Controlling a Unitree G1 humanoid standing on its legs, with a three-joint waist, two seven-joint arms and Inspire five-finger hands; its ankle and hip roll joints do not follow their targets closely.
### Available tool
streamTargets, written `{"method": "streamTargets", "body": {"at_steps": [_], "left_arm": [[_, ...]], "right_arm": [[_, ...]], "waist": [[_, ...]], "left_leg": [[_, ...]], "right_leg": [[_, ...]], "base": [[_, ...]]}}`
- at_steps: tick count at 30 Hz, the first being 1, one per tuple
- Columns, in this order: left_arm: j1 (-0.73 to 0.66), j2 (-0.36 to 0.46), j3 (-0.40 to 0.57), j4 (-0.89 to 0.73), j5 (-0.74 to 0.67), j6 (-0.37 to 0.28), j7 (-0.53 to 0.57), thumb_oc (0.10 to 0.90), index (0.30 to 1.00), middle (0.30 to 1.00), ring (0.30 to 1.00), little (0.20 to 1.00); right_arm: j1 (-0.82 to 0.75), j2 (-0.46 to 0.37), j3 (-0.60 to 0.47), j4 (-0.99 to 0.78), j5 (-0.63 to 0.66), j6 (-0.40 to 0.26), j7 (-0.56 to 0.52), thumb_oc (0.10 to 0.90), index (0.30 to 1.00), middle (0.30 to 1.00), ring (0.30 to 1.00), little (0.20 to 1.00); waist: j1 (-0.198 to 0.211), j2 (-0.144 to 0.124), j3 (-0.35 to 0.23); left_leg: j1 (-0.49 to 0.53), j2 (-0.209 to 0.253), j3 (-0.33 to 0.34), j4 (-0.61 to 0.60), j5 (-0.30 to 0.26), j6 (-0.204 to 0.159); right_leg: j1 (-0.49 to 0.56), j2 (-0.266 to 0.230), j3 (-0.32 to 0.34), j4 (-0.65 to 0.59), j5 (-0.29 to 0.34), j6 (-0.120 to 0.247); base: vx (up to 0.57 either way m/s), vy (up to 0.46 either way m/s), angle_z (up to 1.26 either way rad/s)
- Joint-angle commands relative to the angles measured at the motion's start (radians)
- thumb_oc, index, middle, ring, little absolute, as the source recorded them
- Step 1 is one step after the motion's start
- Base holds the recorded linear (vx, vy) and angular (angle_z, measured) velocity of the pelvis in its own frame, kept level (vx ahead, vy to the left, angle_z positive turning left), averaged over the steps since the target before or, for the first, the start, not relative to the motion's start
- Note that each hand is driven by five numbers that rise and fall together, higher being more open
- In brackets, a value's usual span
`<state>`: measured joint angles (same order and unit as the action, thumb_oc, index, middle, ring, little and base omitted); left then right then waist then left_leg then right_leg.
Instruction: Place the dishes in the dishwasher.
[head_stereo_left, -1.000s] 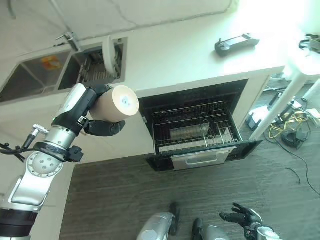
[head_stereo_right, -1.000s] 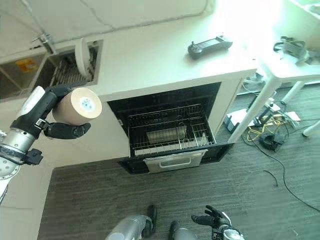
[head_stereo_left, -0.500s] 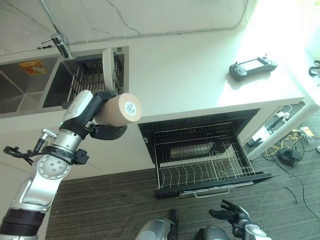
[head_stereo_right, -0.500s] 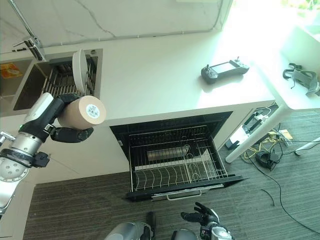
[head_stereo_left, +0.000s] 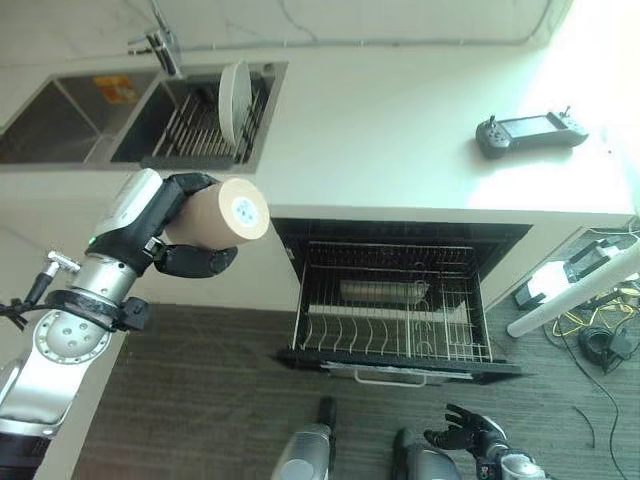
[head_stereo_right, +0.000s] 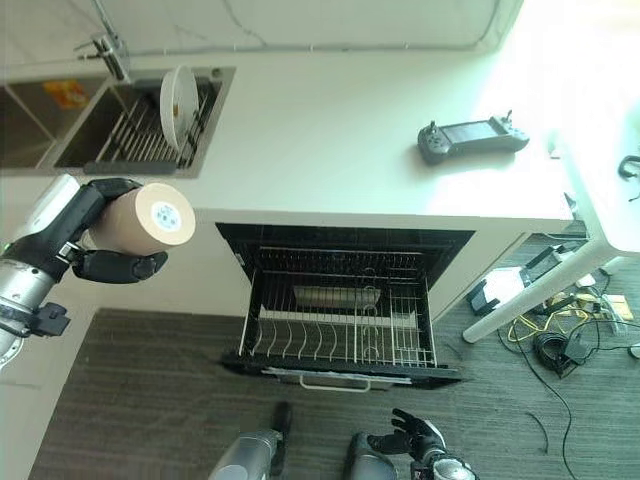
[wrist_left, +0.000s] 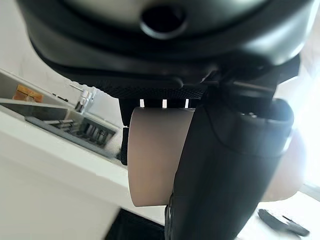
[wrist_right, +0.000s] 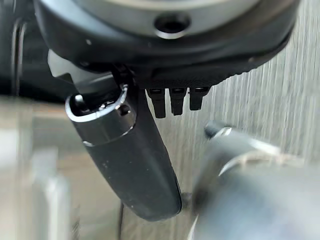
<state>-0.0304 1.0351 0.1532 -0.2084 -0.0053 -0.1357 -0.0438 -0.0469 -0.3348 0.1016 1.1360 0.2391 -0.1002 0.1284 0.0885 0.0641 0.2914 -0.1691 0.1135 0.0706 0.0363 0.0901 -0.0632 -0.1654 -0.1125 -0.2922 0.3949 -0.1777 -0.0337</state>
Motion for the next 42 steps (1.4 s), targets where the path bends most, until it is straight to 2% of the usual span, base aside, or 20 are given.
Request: {"method": "streamTargets", "body": {"at_steps": [1, 3, 5, 7, 9, 12, 14, 17, 18, 19, 23, 27, 29, 31, 32, 34, 35, 36, 37, 42], "left_arm": [[-0.184, -0.077, 0.086, 0.017, -0.060, -0.088, 0.015, 0.400, 0.300, 0.300, 0.300, 0.300], [-0.173, -0.093, 0.084, 0.004, -0.062, -0.104, 0.009, 0.400, 0.300, 0.300, 0.300, 0.300], [-0.171, -0.117, 0.057, 0.008, -0.085, -0.119, 0.000, 0.400, 0.300, 0.300, 0.300, 0.300], [-0.173, -0.150, 0.022, 0.008, -0.118, -0.121, 0.015, 0.400, 0.300, 0.300, 0.300, 0.300], [-0.155, -0.260, -0.042, -0.019, -0.172, -0.114, 0.046, 0.400, 0.300, 0.300, 0.300, 0.300], [-0.137, -0.331, -0.075, -0.020, -0.199, -0.129, 0.062, 0.400, 0.300, 0.300, 0.300, 0.300], [-0.124, -0.378, -0.096, -0.006, -0.229, -0.151, 0.078, 0.400, 0.300, 0.300, 0.300, 0.300], [-0.103, -0.433, -0.119, 0.011, -0.312, -0.173, 0.100, 0.400, 0.300, 0.300, 0.300, 0.300], [-0.101, -0.472, -0.138, 0.029, -0.366, -0.187, 0.110, 0.400, 0.300, 0.300, 0.300, 0.300], [-0.101, -0.482, -0.145, 0.033, -0.369, -0.192, 0.114, 0.400, 0.300, 0.300, 0.300, 0.300], [-0.119, -0.560, -0.200, 0.082, -0.385, -0.212, 0.182, 0.400, 0.300, 0.300, 0.300, 0.300], [-0.147, -0.598, -0.236, 0.133, -0.350, -0.206, 0.271, 0.400, 0.300, 0.300, 0.300, 0.300], [-0.156, -0.611, -0.245, 0.151, -0.331, -0.198, 0.296, 0.400, 0.300, 0.300, 0.300, 0.300], [-0.167, -0.620, -0.258, 0.164, -0.313, -0.190, 0.315, 0.400, 0.300, 0.300, 0.300, 0.300], [-0.195, -0.632, -0.298, 0.201, -0.246, -0.197, 0.345, 0.400, 0.300, 0.300, 0.300, 0.300], [-0.197, -0.637, -0.308, 0.204, -0.219, -0.203, 0.341, 0.400, 0.300, 0.300, 0.300, 0.300], [-0.196, -0.640, -0.326, 0.200, -0.193, -0.205, 0.358, 0.400, 0.300, 0.300, 0.300, 0.300], [-0.198, -0.642, -0.342, 0.202, -0.167, -0.213, 0.370, 0.400, 0.300, 0.300, 0.300, 0.300], [-0.216, -0.645, -0.379, 0.217, -0.103, -0.229, 0.434, 0.400, 0.300, 0.300, 0.300, 0.300], [-0.234, -0.642, -0.423, 0.222, -0.016, -0.264, 0.505, 0.400, 0.300, 0.300, 0.300, 0.300]], "right_arm": [[0.001, -0.040, -0.011, -0.014, 0.028, -0.046, -0.022, 0.800, 0.900, 0.900, 0.900, 0.900], [0.002, -0.040, -0.013, -0.012, 0.061, -0.054, -0.022, 0.800, 0.900, 0.900, 0.900, 0.900], [0.026, -0.025, -0.042, -0.013, 0.172, -0.071, -0.015, 0.800, 0.900, 0.900, 0.900, 0.900], [0.057, -0.007, -0.068, -0.039, 0.165, -0.085, -0.035, 0.800, 0.900, 0.900, 0.900, 0.900], [0.129, 0.003, -0.102, -0.193, 0.182, -0.148, -0.130, 0.800, 0.900, 0.900, 0.900, 0.900], [0.179, 0.005, -0.126, -0.359, 0.160, -0.214, -0.184, 0.800, 0.900, 0.900, 0.900, 0.900], [0.233, 0.006, -0.159, -0.532, 0.138, -0.286, -0.210, 0.800, 0.900, 0.900, 0.900, 0.900], [0.303, 0.005, -0.195, -0.808, 0.101, -0.352, -0.244, 0.800, 0.900, 0.900, 0.900, 0.900], [0.323, -0.010, -0.212, -0.939, 0.096, -0.411, -0.284, 0.800, 0.900, 0.900, 0.900, 0.900], [0.325, -0.013, -0.216, -0.973, 0.090, -0.417, -0.296, 0.800, 0.900, 0.900, 0.900, 0.900], [0.313, -0.061, -0.234, -1.194, -0.011, -0.535, -0.396, 0.800, 0.900, 0.900, 0.900, 0.900], [0.263, -0.094, -0.217, -1.316, -0.032, -0.603, -0.407, 0.800, 0.900, 0.900, 0.900, 0.900], [0.238, -0.101, -0.194, -1.351, -0.009, -0.619, -0.362, 0.800, 0.900, 0.900, 0.900, 0.900], [0.211, -0.108, -0.170, -1.371, 0.046, -0.619, -0.264, 0.800, 0.900, 0.900, 0.900, 0.900], [0.136, -0.122, -0.090, -1.398, 0.099, -0.578, -0.125, 0.800, 0.900, 0.900, 0.900, 0.900], [0.107, -0.124, -0.061, -1.394, 0.125, -0.567, -0.082, 0.800, 0.900, 0.900, 0.900, 0.900], [0.072, -0.131, -0.016, -1.398, 0.154, -0.545, -0.042, 0.800, 0.900, 0.900, 0.900, 0.900], [0.045, -0.133, 0.019, -1.396, 0.167, -0.528, -0.030, 0.800, 0.900, 0.900, 0.900, 0.900], [-0.010, -0.133, 0.097, -1.384, 0.221, -0.475, -0.022, 0.800, 0.900, 0.900, 0.900, 0.900], [-0.065, -0.108, 0.177, -1.353, 0.259, -0.436, -0.026, 0.800, 0.900, 0.900, 0.900, 0.900]], "waist": [[-0.060, 0.014, -0.017], [-0.062, 0.018, -0.023], [-0.079, 0.025, -0.040], [-0.097, 0.025, -0.054], [-0.130, 0.010, -0.058], [-0.158, -0.002, -0.061], [-0.186, -0.015, -0.066], [-0.221, -0.032, -0.074], [-0.240, -0.039, -0.078], [-0.243, -0.040, -0.078], [-0.277, -0.043, -0.083], [-0.295, -0.041, -0.090], [-0.295, -0.040, -0.096], [-0.292, -0.041, -0.096], [-0.272, -0.043, -0.103], [-0.262, -0.045, -0.105], [-0.244, -0.048, -0.109], [-0.232, -0.050, -0.110], [-0.208, -0.054, -0.116], [-0.174, -0.060, -0.125]], "left_leg": [[0.021, 0.014, 0.039, 0.264, -0.207, -0.004], [0.033, 0.007, 0.030, 0.264, -0.221, 0.000], [0.043, 0.022, 0.027, 0.264, -0.232, -0.006], [0.048, 0.019, 0.030, 0.264, -0.248, -0.005], [0.077, 0.020, 0.046, 0.264, -0.279, 0.003], [0.087, 0.024, 0.060, 0.264, -0.286, 0.013], [0.101, 0.027, 0.075, 0.264, -0.297, 0.023], [0.118, 0.030, 0.094, 0.264, -0.308, 0.033], [0.127, 0.031, 0.108, 0.264, -0.314, 0.038], [0.132, 0.031, 0.111, 0.264, -0.320, 0.039], [0.148, 0.031, 0.136, 0.264, -0.332, 0.047], [0.163, 0.029, 0.160, 0.264, -0.341, 0.053], [0.161, 0.030, 0.168, 0.264, -0.338, 0.053], [0.166, 0.030, 0.171, 0.264, -0.339, 0.052], [0.165, 0.031, 0.169, 0.264, -0.337, 0.048], [0.165, 0.032, 0.168, 0.264, -0.336, 0.046], [0.160, 0.032, 0.161, 0.264, -0.333, 0.042], [0.158, 0.032, 0.156, 0.264, -0.331, 0.040], [0.156, 0.033, 0.147, 0.264, -0.329, 0.036], [0.150, 0.031, 0.125, 0.264, -0.324, 0.032]], "right_leg": [[0.099, -0.050, 0.047, -0.095, -0.060, 0.117], [0.098, -0.052, 0.047, -0.095, -0.046, 0.120], [0.109, -0.055, 0.048, -0.095, -0.045, 0.123], [0.108, -0.062, 0.054, -0.095, -0.040, 0.135], [0.122, -0.070, 0.059, -0.095, -0.043, 0.148], [0.120, -0.067, 0.069, -0.095, -0.038, 0.149], [0.119, -0.062, 0.087, -0.095, -0.037, 0.154], [0.113, -0.052, 0.117, -0.095, -0.034, 0.160], [0.108, -0.048, 0.133, -0.095, -0.032, 0.162], [0.110, -0.047, 0.137, -0.095, -0.035, 0.164], [0.100, -0.035, 0.176, -0.095, -0.029, 0.164], [0.094, -0.025, 0.210, -0.095, -0.024, 0.162], [0.088, -0.023, 0.216, -0.095, -0.019, 0.159], [0.091, -0.023, 0.217, -0.095, -0.020, 0.158], [0.091, -0.027, 0.208, -0.095, -0.022, 0.156], [0.094, -0.030, 0.199, -0.095, -0.024, 0.154], [0.094, -0.033, 0.190, -0.095, -0.025, 0.153], [0.097, -0.036, 0.182, -0.095, -0.027, 0.151], [0.104, -0.041, 0.165, -0.095, -0.032, 0.148], [0.116, -0.048, 0.139, -0.095, -0.037, 0.144]], "base": [[-0.03, 0.033, 0.59], [0.01, 0.100, 0.15], [0.04, 0.156, 0.05], [0.02, 0.110, -0.13], [0.01, 0.018, -0.34], [-0.01, -0.017, -0.17], [0.00, -0.023, -0.25], [-0.01, -0.007, -0.32], [-0.01, 0.013, -0.42], [0.00, 0.020, -0.41], [-0.01, 0.046, -0.38], [-0.03, 0.064, -0.42], [-0.03, 0.036, -0.46], [-0.03, 0.020, -0.16], [-0.04, 0.000, -0.09], [-0.03, -0.028, 0.05], [-0.04, -0.048, 0.14], [-0.03, -0.073, 0.23], [-0.01, -0.055, 0.23], [0.01, -0.054, 0.31]]}}
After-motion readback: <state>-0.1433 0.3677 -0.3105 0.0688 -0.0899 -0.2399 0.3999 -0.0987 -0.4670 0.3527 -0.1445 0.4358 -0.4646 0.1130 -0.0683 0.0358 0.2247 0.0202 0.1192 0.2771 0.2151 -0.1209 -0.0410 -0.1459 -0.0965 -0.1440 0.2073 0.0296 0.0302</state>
